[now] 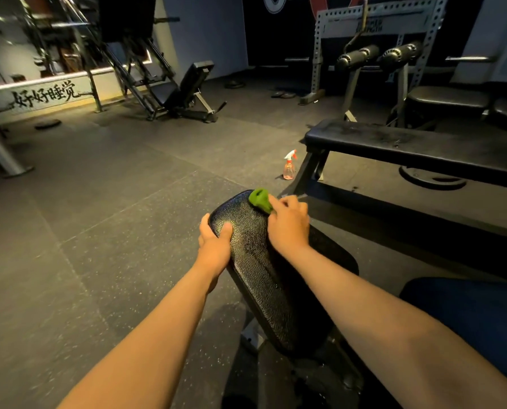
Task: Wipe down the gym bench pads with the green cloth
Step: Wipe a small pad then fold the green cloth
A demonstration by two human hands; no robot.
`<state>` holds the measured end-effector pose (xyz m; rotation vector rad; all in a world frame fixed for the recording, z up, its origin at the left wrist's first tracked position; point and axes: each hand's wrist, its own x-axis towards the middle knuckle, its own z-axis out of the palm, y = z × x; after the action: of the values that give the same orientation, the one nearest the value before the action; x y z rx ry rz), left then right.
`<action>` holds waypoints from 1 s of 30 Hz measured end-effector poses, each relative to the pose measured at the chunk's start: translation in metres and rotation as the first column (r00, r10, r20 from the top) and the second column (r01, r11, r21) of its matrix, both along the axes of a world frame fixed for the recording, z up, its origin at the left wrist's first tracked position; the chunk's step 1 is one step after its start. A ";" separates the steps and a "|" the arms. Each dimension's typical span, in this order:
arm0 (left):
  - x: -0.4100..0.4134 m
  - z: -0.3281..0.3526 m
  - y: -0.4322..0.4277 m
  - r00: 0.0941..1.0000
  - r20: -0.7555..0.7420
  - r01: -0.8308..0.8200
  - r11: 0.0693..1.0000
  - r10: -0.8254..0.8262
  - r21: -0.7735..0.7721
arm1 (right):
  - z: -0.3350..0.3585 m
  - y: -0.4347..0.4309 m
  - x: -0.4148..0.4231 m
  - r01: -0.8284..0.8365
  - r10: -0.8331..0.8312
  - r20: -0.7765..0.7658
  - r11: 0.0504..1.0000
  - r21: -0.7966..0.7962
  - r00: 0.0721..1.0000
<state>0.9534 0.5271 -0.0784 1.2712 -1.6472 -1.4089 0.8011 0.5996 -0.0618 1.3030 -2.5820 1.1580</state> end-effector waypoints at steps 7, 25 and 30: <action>-0.002 -0.001 -0.001 1.000 0.029 0.005 1.000 -0.004 -0.026 | -0.001 -0.007 -0.009 0.205 -0.205 0.207 0.979 0.023 0.957; 0.027 0.006 -0.014 0.982 -0.100 0.165 0.986 -0.161 0.029 | -0.010 0.023 0.084 0.003 -0.019 -0.211 0.997 -0.076 0.977; 0.026 0.009 -0.013 0.966 0.085 0.249 0.968 -0.246 -0.035 | -0.002 0.012 0.045 0.374 -0.376 0.038 0.926 0.044 0.926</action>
<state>0.9799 0.5137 -0.0689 1.1394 -1.9365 -1.4717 0.8459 0.6118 -0.0634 0.7391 -2.7283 1.0817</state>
